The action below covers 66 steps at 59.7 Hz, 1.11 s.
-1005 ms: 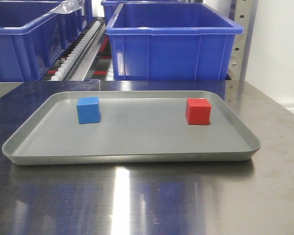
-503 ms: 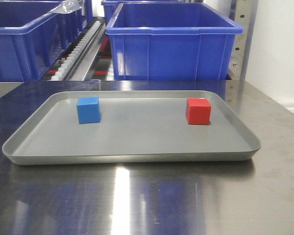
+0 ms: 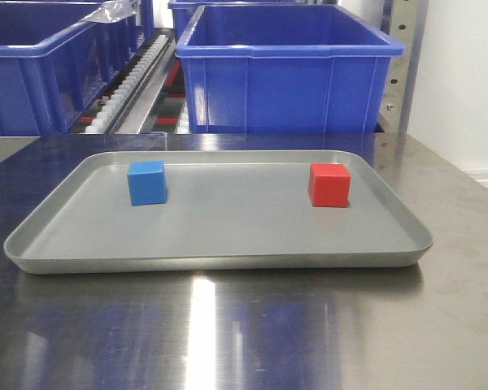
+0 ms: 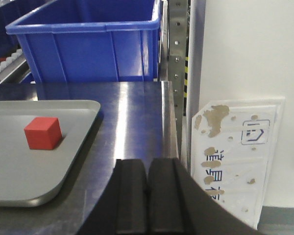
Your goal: Sort and place red and blue blocks on shelf
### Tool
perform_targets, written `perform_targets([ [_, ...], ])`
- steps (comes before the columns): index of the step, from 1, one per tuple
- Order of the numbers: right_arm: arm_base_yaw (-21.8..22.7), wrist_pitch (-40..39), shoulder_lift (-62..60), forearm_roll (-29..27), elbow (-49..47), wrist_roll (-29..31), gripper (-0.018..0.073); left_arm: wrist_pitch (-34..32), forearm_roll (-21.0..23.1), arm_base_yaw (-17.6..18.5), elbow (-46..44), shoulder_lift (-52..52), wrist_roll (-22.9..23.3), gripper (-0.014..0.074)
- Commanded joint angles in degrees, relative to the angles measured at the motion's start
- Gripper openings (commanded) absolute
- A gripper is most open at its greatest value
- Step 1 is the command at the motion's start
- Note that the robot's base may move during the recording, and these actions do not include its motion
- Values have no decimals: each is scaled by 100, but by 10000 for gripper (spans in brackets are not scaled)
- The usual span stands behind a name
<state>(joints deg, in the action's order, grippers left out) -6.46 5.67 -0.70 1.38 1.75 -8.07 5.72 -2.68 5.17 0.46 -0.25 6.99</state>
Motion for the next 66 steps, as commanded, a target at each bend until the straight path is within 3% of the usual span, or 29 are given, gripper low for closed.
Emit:
perform_targets([
  [1,24,-786,-98,65,-117,23,69,-471,47,-5,222,-104,-25,139],
  [16,24,-1020,-52,36,-125,-2,69,-471,47,-5,222,-104,-25,139],
  [20,24,-1018,253,-281,-264,-401,69,-471,47,-5,222,-104,-25,139],
  [25,24,-746,1060,-610,-654,-851,69,-471,47,-5,222,-104,-25,139],
  [39,-21,191,3739,-604,-2653,-834,69,-471,47,-5,222,-104,-25,139],
  [56,-799,2231,6339,-598,-5026,-784,69,-471,47,-5,222,-104,-25,139],
  [66,-1319,2366,7350,-590,-5679,-709,69,-471,47,-5,222,-104,-25,139],
])
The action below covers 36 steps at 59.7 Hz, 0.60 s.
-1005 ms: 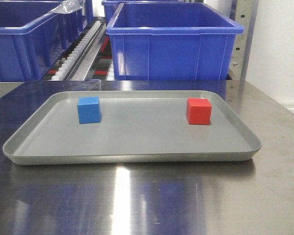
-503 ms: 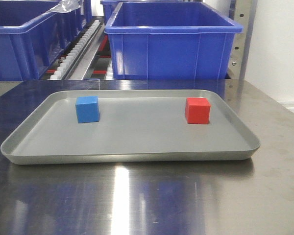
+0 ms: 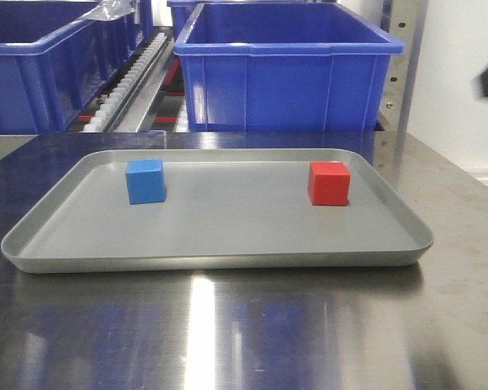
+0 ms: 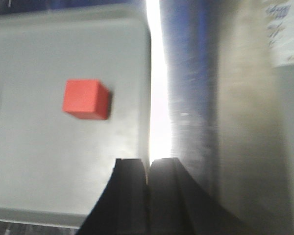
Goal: Sort and place red and blue blocks on shelf
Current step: 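Lower the open right gripper over the red cube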
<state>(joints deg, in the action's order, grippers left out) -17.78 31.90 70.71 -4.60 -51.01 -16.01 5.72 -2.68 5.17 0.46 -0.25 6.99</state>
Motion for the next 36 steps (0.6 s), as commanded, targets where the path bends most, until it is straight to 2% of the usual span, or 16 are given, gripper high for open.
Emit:
perform_targets([
  [1,-221,-294,296,8,-432,84,69,-471,47,-5,222,-104,-25,139],
  [17,-589,-1045,746,8,-551,84,88,-471,47,-5,222,-104,-25,139],
  [21,-624,-1034,788,8,-551,105,177,-471,47,-5,222,-104,-25,139],
  [30,-680,-1030,808,20,-551,233,552,-471,47,-5,222,-104,-25,139],
  [33,-700,-1057,808,20,-551,233,598,-471,47,-5,222,-104,-25,139],
  [36,-723,-1103,808,20,-564,233,603,-471,47,-5,222,-104,-25,139],
])
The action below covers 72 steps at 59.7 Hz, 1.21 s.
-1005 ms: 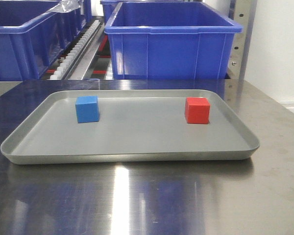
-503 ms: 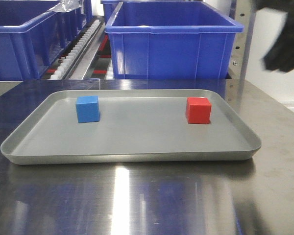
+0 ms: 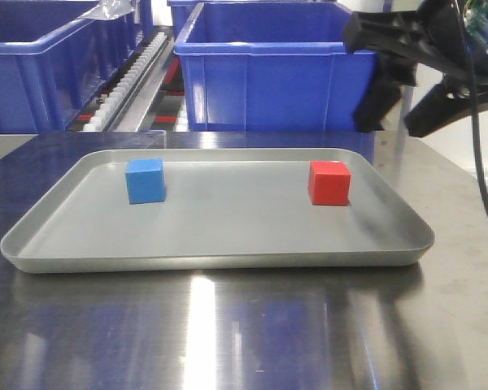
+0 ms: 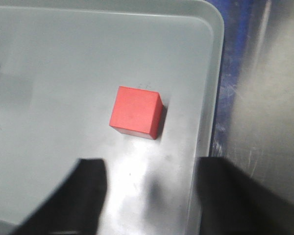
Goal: Sort and place red and blue blocks on shelf
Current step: 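Lower the open right gripper over the red cube, then close the right gripper on the red cube and lift it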
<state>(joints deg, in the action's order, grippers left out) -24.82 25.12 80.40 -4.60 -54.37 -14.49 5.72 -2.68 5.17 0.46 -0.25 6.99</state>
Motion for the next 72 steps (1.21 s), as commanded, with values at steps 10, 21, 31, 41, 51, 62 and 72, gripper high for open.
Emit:
perform_targets([
  [10,-26,-332,-41,20,-488,81,601,-471,47,-5,222,-104,-25,139],
  [21,-26,397,549,20,-1294,81,601,-471,47,-5,222,-104,-25,139],
  [31,-26,1100,1197,20,-1988,81,601,-471,47,-5,222,-104,-25,139],
  [41,-29,1525,1699,20,-2466,81,601,-471,47,-5,222,-104,-25,139],
  [51,-96,1575,2045,39,-2628,81,601,-471,47,-5,222,-104,-25,139],
  [62,-228,1480,2304,87,-2633,81,601,-471,47,-5,222,-104,-25,139],
  [72,-228,1473,2461,309,-2633,81,601,-471,47,-5,222,-104,-25,139],
])
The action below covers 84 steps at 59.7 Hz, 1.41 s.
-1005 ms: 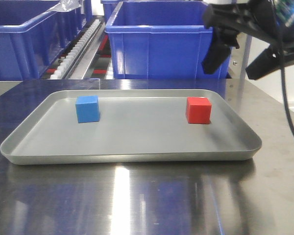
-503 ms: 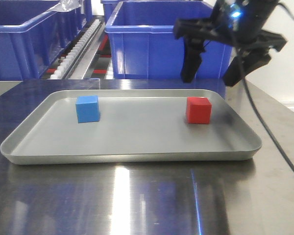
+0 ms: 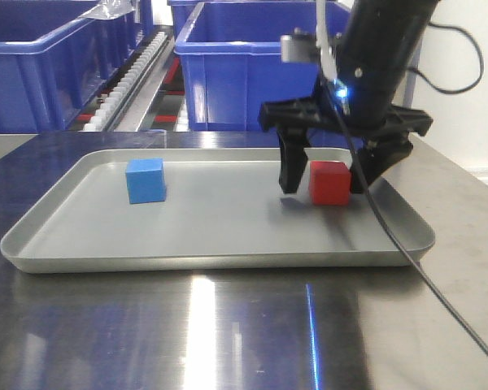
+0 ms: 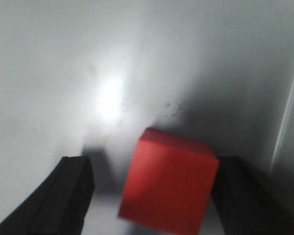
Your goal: Sort and place red and blue blocks on shelf
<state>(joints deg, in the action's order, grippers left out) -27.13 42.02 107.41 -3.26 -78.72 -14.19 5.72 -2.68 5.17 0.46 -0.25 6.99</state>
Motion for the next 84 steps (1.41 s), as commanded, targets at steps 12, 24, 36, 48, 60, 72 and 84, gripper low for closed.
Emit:
perform_targets([
  [12,2,-264,-237,326,-198,34,554,-471,47,-5,222,-104,-25,139],
  [24,2,-281,-237,326,-198,34,301,-471,47,-5,222,-104,-25,139],
  [36,2,-391,-361,326,-198,34,63,-471,47,-5,222,-104,-25,139],
  [48,8,-851,-1067,326,-186,34,60,-471,47,-5,222,-104,-25,139],
  [60,189,-1377,-2278,326,23,34,60,-471,47,-5,222,-104,-25,139],
  [72,739,-1763,-3653,326,853,34,60,-471,47,-5,222,-104,-25,139],
  [84,1631,-2080,-5245,326,2162,34,60,-471,47,-5,222,-104,-25,139],
])
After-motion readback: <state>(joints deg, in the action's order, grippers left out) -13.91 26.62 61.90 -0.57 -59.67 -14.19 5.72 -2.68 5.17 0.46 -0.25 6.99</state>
